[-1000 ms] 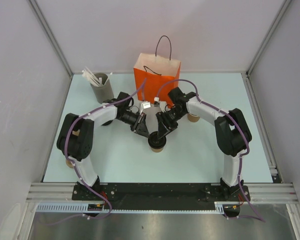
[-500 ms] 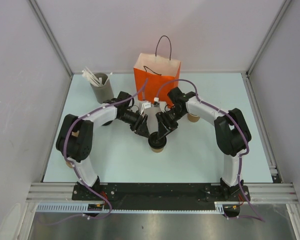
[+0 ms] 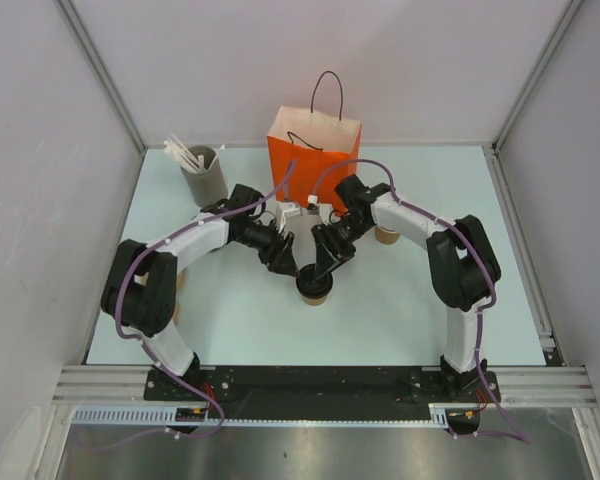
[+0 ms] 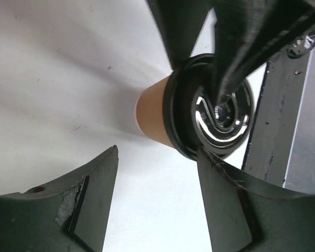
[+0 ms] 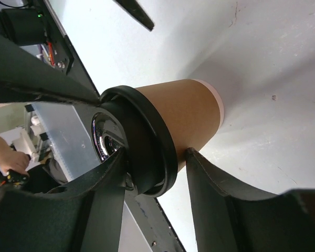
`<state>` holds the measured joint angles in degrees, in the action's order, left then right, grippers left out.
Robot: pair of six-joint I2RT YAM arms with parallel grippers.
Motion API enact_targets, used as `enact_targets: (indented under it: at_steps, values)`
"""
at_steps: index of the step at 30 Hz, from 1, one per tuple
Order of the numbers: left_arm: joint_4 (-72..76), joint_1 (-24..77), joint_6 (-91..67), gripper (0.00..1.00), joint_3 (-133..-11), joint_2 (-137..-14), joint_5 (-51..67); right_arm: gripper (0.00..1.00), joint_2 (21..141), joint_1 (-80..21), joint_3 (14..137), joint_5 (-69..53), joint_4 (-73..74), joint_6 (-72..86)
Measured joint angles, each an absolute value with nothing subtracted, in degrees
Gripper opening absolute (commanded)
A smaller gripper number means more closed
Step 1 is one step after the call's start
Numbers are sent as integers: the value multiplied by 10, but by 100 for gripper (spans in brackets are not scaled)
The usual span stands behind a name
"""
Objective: Pack the takeout coffee
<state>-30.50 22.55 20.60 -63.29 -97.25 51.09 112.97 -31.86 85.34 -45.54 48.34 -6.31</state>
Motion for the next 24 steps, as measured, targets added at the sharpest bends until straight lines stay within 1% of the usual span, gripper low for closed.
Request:
enact_targets:
  at_steps: [6,7,10,19,20,21,24]
  values:
    - [-302,223,206,72,-630,-954,543,50,1144,-309,854,-485,486,-62]
    - [-300,223,206,76,-630,-951,547,50,1145,-309,854,-486,486,-62]
    - [-296,219,206,79,-630,-944,564,50,1144,-309,854,-486,485,-62]
    - [-289,223,204,80,-630,-938,585,50,1142,-310,854,-483,484,-62]
    - [-288,225,204,80,-630,-939,585,51,1142,-311,854,-481,484,-62]
    - [-286,229,203,84,-630,-941,583,51,1141,-312,854,-480,483,-62]
    - [-284,241,199,86,-630,-957,577,52,1140,-316,854,-478,481,-62]
